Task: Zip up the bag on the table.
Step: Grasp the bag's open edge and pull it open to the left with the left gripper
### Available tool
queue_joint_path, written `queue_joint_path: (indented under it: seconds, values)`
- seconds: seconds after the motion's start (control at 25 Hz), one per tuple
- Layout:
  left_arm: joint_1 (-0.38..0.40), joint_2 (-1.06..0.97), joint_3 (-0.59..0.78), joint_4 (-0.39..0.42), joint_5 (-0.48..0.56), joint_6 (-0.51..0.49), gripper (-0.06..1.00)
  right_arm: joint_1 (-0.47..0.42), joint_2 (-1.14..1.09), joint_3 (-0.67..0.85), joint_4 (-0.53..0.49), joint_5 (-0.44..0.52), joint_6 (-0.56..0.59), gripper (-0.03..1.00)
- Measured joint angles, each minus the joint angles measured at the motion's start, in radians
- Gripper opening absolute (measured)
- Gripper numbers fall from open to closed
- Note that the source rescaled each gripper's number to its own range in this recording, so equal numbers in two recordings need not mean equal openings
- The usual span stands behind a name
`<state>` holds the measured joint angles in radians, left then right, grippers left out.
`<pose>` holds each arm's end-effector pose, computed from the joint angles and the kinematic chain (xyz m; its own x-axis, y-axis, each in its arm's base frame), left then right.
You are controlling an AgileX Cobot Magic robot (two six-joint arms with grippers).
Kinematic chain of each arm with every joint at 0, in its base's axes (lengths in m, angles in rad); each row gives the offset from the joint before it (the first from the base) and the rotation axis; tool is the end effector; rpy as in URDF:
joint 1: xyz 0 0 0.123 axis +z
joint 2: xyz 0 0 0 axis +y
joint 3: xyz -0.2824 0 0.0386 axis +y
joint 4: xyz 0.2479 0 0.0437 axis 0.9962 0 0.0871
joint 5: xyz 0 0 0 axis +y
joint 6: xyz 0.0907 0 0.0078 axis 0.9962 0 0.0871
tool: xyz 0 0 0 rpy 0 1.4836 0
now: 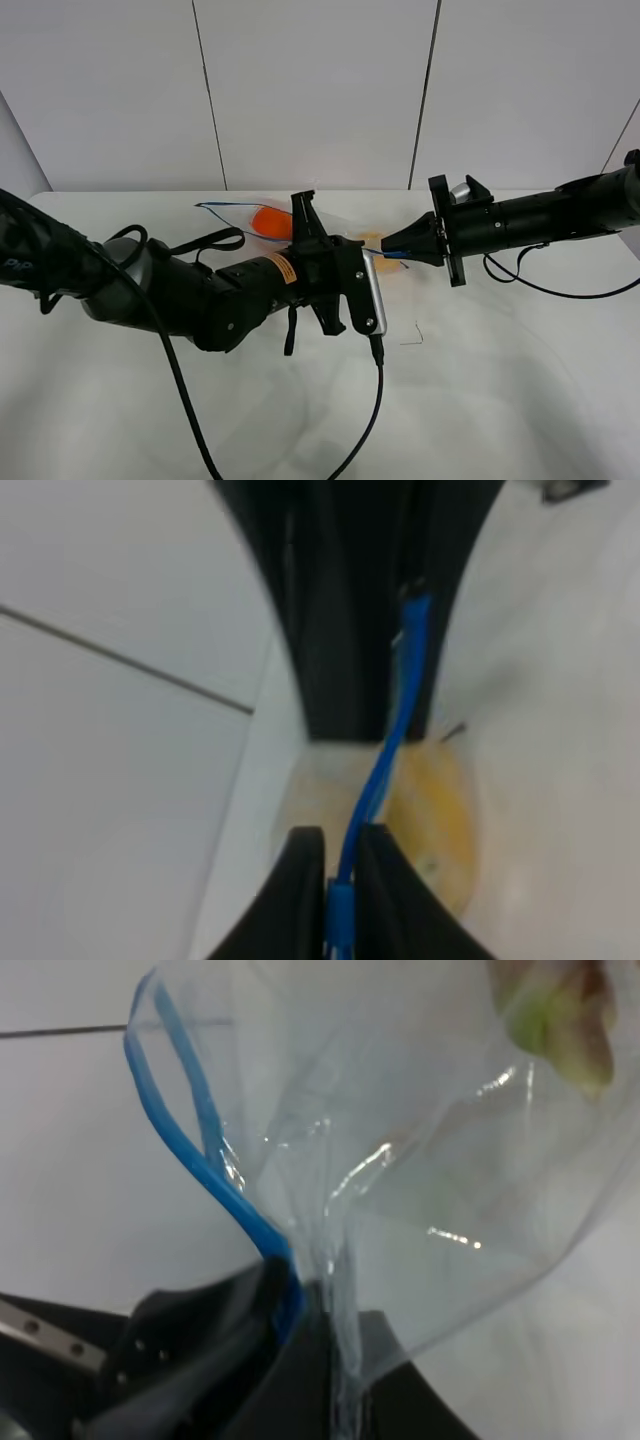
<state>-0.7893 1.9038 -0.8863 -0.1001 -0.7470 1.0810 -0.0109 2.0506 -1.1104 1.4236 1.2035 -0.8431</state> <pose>0.2759 -0.2693 0.1724 0.4895 0.7042 -0.5142 0.4631 0.2897 0.8376 0.3590 0.0802 0.1485 -0.9896 0.1375 -0.0413 0.0116 0.3627 0.9318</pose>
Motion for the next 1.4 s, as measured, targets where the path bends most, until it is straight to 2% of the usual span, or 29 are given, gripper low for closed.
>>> queue_joint_path:
  seconds: [0.16,0.44,0.76,0.92,1.08,1.4]
  values:
    - [0.064,-0.022,0.006,0.021,0.013,0.012,0.00,0.000,0.000,-0.001,0.015,-0.001,0.010,0.00]
    - [0.223,-0.033,0.013,0.024,0.015,0.053,0.00,0.000,0.000,-0.004,0.016,-0.003,0.012,0.00]
    - [0.356,-0.033,0.018,0.029,0.020,0.109,0.00,0.000,0.000,-0.004,0.017,-0.005,0.014,0.00]
    - [0.423,-0.033,0.018,0.061,0.020,0.109,0.00,0.000,0.000,-0.004,0.007,-0.004,0.014,0.00]
    - [0.470,-0.033,0.018,0.077,0.020,0.109,0.00,0.000,0.000,-0.004,0.004,-0.002,0.014,0.00]
    - [0.498,-0.033,0.018,0.080,0.020,0.109,0.00,0.000,0.000,-0.004,0.000,-0.001,0.014,0.00]
